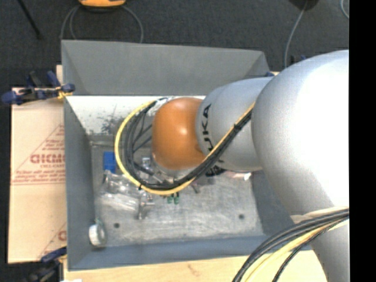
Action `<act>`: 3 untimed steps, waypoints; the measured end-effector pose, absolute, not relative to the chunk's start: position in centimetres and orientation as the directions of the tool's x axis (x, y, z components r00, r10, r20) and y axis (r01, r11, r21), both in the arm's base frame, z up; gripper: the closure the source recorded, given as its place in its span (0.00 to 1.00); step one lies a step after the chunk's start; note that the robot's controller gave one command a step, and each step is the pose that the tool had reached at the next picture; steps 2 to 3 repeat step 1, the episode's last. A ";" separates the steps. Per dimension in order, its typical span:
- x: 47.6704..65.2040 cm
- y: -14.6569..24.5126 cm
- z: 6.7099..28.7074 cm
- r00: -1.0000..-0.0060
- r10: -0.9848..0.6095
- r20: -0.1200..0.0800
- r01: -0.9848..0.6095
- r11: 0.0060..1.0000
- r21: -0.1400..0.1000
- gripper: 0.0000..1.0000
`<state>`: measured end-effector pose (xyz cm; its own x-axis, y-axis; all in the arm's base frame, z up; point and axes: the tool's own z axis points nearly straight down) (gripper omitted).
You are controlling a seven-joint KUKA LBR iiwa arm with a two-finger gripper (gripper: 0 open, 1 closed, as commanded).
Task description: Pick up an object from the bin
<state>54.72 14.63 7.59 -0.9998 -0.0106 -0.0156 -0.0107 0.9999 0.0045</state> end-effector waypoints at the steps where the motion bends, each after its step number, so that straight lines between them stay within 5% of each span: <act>1: 51.7 11.0 24.2 -0.957 -0.290 -0.006 -0.290 0.957 -0.002 1.00; 3: 51.7 11.0 24.2 -0.957 -0.290 -0.006 -0.290 0.957 -0.002 1.00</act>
Offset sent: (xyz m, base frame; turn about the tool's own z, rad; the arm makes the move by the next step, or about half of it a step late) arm -0.0315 -0.0349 0.1631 -0.2863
